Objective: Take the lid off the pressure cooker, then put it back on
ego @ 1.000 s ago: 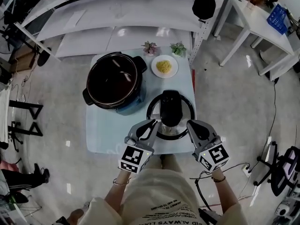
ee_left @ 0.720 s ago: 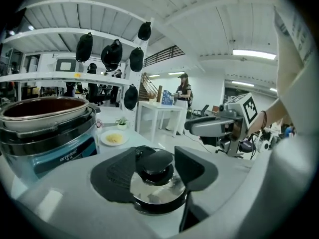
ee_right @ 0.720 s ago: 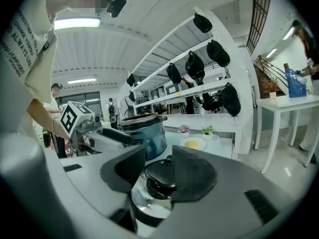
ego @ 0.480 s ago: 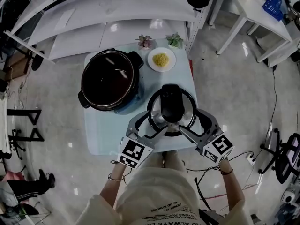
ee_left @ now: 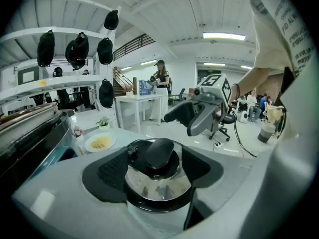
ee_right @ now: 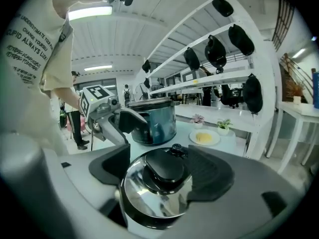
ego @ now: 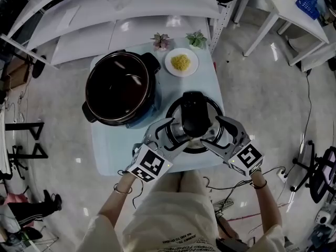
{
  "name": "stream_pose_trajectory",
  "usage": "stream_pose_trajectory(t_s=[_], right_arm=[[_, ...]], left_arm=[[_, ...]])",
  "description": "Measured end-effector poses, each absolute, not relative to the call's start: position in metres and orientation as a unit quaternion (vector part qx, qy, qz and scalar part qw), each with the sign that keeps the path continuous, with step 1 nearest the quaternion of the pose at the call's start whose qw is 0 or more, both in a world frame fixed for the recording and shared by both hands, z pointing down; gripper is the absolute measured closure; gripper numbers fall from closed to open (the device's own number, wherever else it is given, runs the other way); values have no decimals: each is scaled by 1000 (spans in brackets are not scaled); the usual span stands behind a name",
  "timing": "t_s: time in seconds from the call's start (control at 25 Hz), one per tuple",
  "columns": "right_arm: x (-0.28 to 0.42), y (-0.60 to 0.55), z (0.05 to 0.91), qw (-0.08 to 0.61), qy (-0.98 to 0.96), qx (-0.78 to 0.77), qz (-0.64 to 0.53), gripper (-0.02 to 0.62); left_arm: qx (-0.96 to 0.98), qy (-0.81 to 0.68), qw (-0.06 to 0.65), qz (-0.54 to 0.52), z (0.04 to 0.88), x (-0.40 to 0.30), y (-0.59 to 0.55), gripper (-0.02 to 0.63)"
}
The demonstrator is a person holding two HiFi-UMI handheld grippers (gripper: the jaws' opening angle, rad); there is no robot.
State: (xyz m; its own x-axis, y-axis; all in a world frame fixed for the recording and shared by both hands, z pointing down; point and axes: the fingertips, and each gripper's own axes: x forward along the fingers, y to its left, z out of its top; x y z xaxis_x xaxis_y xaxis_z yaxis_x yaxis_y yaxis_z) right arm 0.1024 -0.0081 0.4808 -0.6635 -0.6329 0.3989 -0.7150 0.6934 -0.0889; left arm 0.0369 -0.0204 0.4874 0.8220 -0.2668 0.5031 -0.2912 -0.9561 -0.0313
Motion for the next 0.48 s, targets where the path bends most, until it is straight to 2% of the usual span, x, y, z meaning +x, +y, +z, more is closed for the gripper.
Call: stream_pose_trajectory(t_s=[0.12, 0.48], right_arm=[[97, -11, 492, 209, -909, 341, 116, 252], [86, -26, 522, 236, -926, 272, 117, 252]], left_arm=[[953, -131, 23, 271, 495, 43, -23, 285], [948, -95, 6, 304, 525, 63, -18, 285]])
